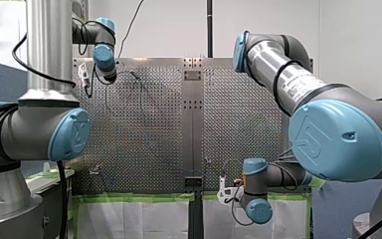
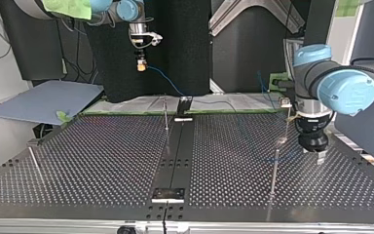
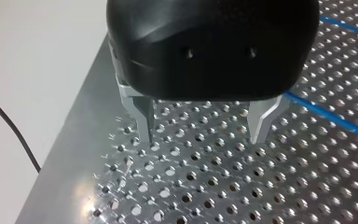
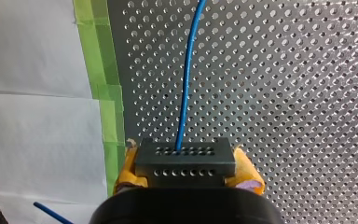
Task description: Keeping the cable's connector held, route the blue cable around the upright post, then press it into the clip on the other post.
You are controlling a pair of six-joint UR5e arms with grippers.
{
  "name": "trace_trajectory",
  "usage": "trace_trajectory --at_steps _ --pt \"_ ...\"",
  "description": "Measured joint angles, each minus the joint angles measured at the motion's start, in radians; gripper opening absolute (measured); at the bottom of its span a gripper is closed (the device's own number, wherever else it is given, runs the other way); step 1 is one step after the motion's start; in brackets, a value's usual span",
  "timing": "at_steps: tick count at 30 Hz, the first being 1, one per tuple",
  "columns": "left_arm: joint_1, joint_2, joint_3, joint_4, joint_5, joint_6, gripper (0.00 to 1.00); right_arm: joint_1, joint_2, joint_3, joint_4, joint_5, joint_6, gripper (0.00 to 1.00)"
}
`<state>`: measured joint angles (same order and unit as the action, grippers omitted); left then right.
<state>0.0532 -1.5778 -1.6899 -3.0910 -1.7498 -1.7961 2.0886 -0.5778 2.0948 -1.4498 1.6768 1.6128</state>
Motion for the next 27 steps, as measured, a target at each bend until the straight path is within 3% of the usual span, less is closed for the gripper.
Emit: trace_trajectory --at_steps 6,13,27 --pt "0.001 -0.001 0.009 0.041 0.065 -0.061 0.98 0.0 0.0 0.0 -0.002 -0.002 0.0 0.0" --pt "0.004 -0.005 0.068 0.048 0.134 -0.136 0.98 0.001 0.0 -0.003 -0.001 -0.009 0.0 0.0" --pt "-0.002 -0.079 0.185 0.009 0.139 -0.155 0.98 0.002 0.0 -0.005 0.0 -0.011 0.0 0.0"
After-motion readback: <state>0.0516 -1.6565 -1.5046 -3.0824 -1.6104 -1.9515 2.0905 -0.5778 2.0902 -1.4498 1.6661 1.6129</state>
